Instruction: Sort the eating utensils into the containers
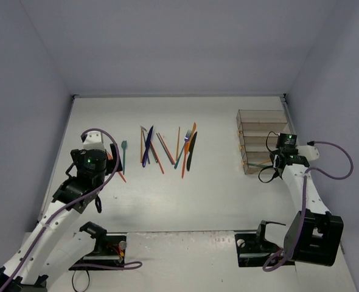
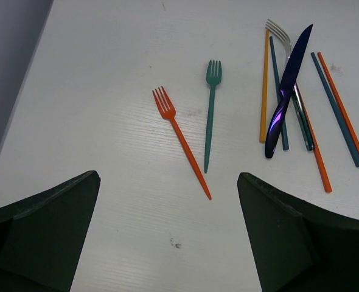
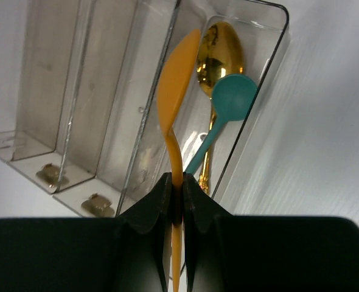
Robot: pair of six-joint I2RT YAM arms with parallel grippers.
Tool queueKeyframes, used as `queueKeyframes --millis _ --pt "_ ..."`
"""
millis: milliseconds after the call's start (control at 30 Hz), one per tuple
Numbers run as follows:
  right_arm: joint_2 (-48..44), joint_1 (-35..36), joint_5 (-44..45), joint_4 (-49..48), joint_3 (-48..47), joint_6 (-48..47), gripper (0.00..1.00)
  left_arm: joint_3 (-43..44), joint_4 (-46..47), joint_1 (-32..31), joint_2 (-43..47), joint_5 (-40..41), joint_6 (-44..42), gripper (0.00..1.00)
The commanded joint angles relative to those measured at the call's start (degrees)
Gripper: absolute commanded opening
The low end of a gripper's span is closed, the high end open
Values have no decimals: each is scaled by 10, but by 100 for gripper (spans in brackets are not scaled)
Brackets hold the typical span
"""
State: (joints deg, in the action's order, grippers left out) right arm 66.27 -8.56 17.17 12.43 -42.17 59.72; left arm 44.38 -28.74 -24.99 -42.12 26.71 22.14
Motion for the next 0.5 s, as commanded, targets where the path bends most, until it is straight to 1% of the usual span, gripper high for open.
queueKeyframes --millis 0,133,333,467 --pt "39 -12 32 -17 -9 51 0 16 28 3 -16 12 -19 96" --pt "80 -13 28 -31 -16 84 0 15 32 3 -17 6 -21 95" --pt "109 -12 12 -48 -20 127 0 15 35 3 -19 1 -20 96" --pt "121 -11 20 -54 -24 142 6 16 33 3 -19 9 -20 95"
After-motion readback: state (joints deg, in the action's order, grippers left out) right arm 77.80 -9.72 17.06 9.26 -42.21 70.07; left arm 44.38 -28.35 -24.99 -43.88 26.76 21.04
